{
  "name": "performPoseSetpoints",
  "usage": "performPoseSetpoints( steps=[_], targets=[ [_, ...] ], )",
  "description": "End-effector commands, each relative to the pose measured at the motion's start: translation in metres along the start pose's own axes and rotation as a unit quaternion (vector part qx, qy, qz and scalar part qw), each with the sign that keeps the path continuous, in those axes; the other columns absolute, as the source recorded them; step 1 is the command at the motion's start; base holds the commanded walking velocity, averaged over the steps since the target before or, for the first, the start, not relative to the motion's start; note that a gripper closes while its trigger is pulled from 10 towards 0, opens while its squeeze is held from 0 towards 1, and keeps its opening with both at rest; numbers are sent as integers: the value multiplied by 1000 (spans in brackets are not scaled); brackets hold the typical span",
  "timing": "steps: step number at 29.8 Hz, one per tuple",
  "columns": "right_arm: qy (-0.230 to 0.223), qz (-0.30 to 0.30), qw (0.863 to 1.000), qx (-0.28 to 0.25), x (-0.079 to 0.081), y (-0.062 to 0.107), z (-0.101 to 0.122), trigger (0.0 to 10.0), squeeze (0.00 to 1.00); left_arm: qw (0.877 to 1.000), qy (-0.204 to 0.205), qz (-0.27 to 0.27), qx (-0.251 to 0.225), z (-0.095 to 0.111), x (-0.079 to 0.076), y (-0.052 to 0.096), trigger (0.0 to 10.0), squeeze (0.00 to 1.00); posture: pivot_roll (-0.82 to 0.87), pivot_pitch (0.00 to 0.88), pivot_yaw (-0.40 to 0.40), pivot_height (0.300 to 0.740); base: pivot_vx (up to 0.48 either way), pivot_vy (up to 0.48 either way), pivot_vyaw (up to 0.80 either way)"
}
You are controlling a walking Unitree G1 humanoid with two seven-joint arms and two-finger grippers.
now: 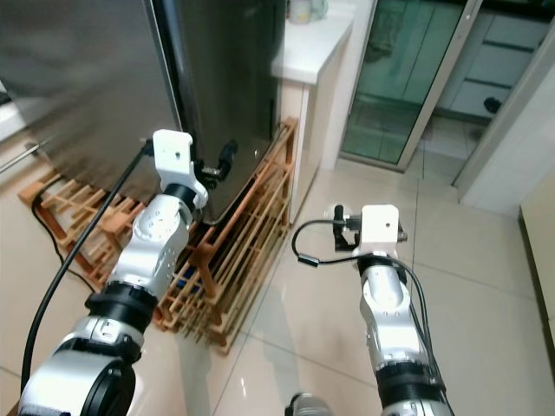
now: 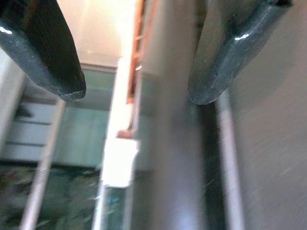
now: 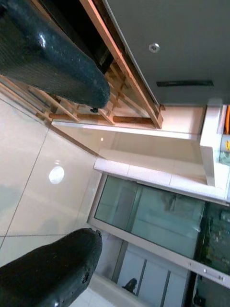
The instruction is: Restocking fridge
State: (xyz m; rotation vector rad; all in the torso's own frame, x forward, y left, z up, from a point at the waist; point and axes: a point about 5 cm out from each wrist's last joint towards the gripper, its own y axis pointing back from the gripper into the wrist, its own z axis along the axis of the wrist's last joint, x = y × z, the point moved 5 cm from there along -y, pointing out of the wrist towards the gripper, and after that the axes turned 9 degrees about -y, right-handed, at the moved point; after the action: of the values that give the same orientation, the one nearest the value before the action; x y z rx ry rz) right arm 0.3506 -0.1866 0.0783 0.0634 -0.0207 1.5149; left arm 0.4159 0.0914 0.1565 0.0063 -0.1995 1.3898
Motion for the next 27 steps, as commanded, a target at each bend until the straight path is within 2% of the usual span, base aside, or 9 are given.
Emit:
performPoseSetpoints(
  steps=[1, 6, 9, 10, 12, 19, 23, 27],
  targets=[
    [3, -1, 1000, -5, -1, -2, 3, 10000, 0, 1000, 3, 26, 6, 1, 9, -3, 10000, 0, -128, 0, 10, 740, 0, 0, 0],
    [3, -3, 1000, -6, -2, -1, 3, 10000, 0, 999, 4, 37, -11, 6, 19, 1, 10000, 0, -137, 0, 15, 740, 0, 0, 0],
    [3, -5, 1000, -5, -4, 1, 2, 10000, 0, 999, -1, 35, -5, -3, 21, 7, 10000, 0, -135, 0, 14, 740, 0, 0, 0],
    [4, -5, 1000, -3, -4, 1, 1, 10000, 0, 999, 13, 36, 14, -13, 19, 9, 10000, 0, -131, 0, 11, 740, 0, 0, 0],
    [4, -4, 1000, -3, -4, 1, 1, 10000, 0, 999, 21, 37, 17, -14, 17, 8, 10000, 0, -132, 0, 10, 740, 0, 0, 0],
    [3, -1, 1000, -2, -1, 0, 1, 10000, 0, 999, 31, 21, 0, 1, 0, -1, 10000, 0, -135, 0, 3, 740, 0, 0, 0],
    [5, -2, 1000, -3, -3, 0, 2, 10000, 0, 999, 41, 12, -12, 13, -3, -10, 10000, 0, -147, 0, 3, 740, 0, 0, 0],
    [6, -3, 1000, -3, -4, 1, 2, 10000, 0, 999, 47, 6, -21, 19, -7, -13, 10000, 0, -150, 0, 4, 740, 0, 0, 0]
  ],
)
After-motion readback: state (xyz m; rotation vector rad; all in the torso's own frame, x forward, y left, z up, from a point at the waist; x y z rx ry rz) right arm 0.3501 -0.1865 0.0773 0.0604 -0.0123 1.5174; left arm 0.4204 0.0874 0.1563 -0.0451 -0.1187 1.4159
